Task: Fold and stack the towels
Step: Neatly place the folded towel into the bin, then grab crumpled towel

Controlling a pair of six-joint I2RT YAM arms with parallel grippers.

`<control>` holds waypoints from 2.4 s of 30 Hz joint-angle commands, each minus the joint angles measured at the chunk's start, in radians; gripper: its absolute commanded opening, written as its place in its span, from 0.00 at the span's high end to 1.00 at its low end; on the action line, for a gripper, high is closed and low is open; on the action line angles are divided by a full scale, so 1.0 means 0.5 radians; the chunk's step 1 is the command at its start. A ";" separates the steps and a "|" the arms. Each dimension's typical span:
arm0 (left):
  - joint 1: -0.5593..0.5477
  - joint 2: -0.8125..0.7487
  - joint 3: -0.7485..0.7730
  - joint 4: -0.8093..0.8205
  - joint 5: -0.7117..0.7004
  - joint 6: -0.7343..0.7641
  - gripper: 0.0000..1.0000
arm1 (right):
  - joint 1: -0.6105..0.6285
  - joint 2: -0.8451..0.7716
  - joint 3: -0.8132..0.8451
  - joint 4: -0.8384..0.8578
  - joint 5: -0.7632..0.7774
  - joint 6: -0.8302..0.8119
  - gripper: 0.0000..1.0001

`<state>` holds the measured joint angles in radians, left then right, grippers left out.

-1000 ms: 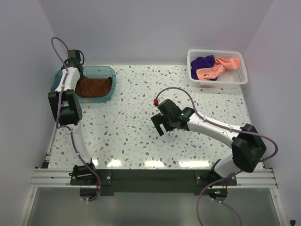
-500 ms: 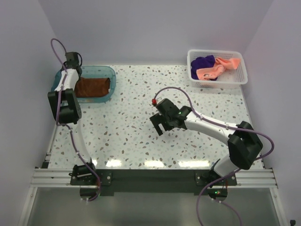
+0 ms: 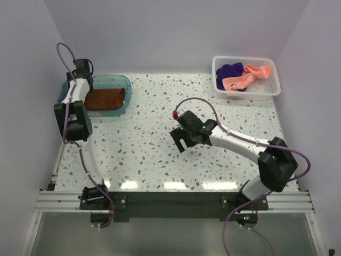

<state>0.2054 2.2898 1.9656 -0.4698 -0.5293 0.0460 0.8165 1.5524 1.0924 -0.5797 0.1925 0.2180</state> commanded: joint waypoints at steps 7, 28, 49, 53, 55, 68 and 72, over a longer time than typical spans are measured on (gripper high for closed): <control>-0.346 -0.389 -0.347 0.311 0.331 -0.193 0.58 | -0.154 -0.147 0.000 0.061 0.045 0.027 0.02; -0.509 -0.186 -0.658 0.614 0.804 -0.273 0.84 | -0.295 -0.374 -0.227 0.156 -0.004 0.064 0.01; -0.527 -1.017 -0.657 0.231 0.558 -0.487 0.38 | -0.881 -0.279 0.288 0.177 0.204 0.039 0.02; -0.530 -1.342 -1.055 0.274 0.831 -0.625 0.19 | -1.172 -0.117 0.529 0.266 0.244 0.141 0.05; -0.534 -1.547 -1.267 0.411 1.036 -0.684 0.10 | -1.292 0.005 0.662 0.288 0.226 0.147 0.06; -0.748 -2.012 -2.200 0.535 1.273 -0.678 0.01 | -1.504 1.079 1.561 0.570 0.057 0.202 0.18; -0.831 -1.938 -2.201 0.544 1.233 -0.629 0.01 | -1.516 1.313 1.766 0.702 -0.047 0.184 0.24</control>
<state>-0.1944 1.3277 0.8555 -0.2493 0.0757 -0.2932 0.0650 2.1605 1.8832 -0.3264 0.2173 0.2993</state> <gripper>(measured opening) 0.991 0.772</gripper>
